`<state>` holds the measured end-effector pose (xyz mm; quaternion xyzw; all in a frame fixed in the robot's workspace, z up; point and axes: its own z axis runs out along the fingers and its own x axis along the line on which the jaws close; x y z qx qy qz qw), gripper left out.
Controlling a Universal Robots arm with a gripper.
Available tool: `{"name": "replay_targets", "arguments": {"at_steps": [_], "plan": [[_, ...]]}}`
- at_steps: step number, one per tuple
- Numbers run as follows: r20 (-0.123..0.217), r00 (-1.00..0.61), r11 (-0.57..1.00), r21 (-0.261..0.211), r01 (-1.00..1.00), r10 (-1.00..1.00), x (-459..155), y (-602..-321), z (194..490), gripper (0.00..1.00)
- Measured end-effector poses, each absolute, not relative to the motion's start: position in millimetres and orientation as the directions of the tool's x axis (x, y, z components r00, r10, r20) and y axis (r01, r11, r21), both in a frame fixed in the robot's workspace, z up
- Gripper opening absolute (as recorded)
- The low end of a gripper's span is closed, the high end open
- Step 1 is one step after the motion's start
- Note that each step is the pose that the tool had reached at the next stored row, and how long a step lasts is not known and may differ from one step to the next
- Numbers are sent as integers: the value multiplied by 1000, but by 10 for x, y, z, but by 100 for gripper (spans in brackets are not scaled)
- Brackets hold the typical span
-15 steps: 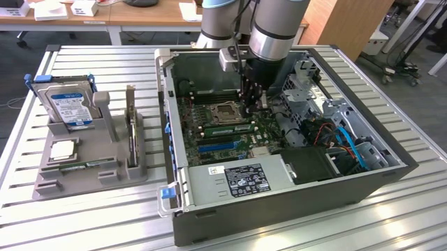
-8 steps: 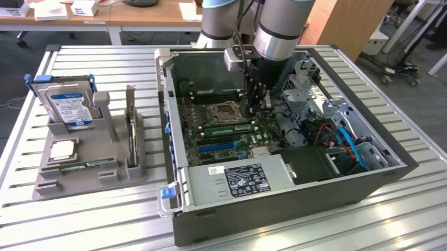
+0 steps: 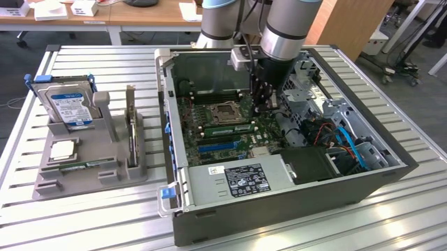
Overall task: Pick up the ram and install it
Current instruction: 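Press down the ram until it locks into place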
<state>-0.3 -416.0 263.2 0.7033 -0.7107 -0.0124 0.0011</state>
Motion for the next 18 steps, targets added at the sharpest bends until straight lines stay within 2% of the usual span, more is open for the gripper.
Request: {"name": "replay_targets", "arguments": {"at_steps": [18], "plan": [[-16, -11, 10, 19, -1000, -1000, 18, -4160, 2581, 10]]}}
